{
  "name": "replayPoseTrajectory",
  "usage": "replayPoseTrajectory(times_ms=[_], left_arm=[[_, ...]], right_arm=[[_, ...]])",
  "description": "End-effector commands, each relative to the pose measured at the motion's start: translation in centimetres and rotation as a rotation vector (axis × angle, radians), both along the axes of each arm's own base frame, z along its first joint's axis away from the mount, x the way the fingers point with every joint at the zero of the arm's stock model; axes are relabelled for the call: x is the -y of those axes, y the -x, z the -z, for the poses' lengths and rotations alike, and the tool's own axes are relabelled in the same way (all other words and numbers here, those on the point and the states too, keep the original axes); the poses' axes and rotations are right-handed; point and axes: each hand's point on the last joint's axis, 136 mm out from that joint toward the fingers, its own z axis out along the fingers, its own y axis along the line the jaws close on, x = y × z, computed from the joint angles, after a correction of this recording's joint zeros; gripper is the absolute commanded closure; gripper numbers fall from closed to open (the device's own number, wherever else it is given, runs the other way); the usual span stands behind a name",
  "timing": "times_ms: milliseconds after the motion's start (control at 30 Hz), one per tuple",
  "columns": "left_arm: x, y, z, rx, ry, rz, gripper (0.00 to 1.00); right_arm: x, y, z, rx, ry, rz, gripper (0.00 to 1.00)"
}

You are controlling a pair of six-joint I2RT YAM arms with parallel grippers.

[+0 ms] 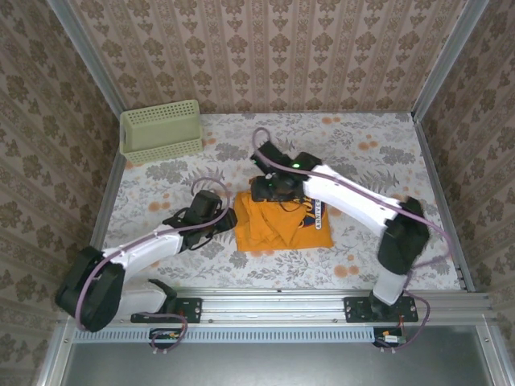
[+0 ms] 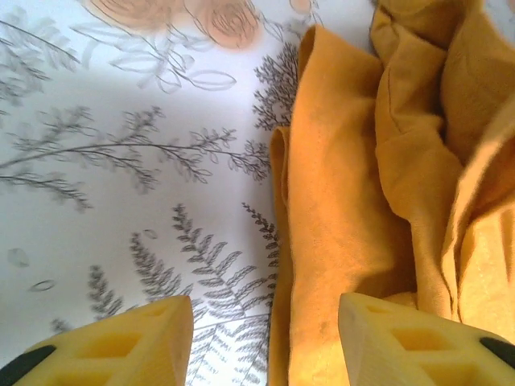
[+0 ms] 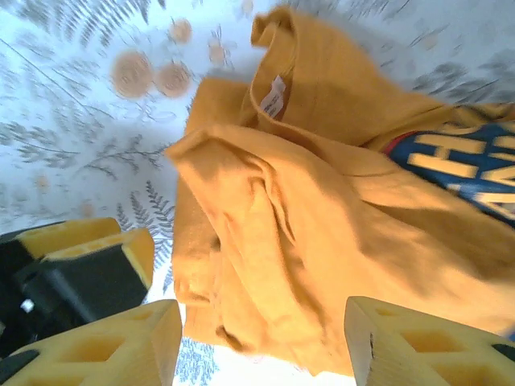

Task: Fold the inside-out t-shirt

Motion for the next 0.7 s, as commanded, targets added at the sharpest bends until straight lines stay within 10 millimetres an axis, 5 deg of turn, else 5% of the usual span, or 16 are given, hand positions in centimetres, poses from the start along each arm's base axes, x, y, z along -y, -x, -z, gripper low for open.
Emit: replayPoseTrajectory(times_ms=[0, 100, 300, 533, 600, 667], left_arm=[[-0.5, 0.4, -2.1, 0.028, -0.138, 0.045, 0.44], [2.8, 0.1, -4.4, 0.061, -0.144, 0.137, 0.40], [10.8, 0.0, -7.3, 0.056, -0.240, 0.244, 0.30], [16.2, -0.9, -5.4, -0.015, -0.452, 0.300, 0.06], [17.0, -1.2, -4.1, -0.042, -0.497, 0.314, 0.05], [17.5, -1.5, -3.1, -0.048, -0.510, 0.326, 0.16]], right_arm=[[7.8, -1.0, -0.4, 0.050, 0.064, 0.136, 0.42], [13.1, -1.0, 2.6, -0.015, 0.093, 0.253, 0.43], [19.4, 0.3, 5.5, -0.041, 0.144, 0.418, 0.40], [20.6, 1.7, 7.0, -0.038, 0.079, 0.456, 0.37], [20.6, 1.9, 7.3, -0.036, 0.070, 0.467, 0.35], [20.5, 2.0, 7.6, -0.033, 0.055, 0.466, 0.34]])
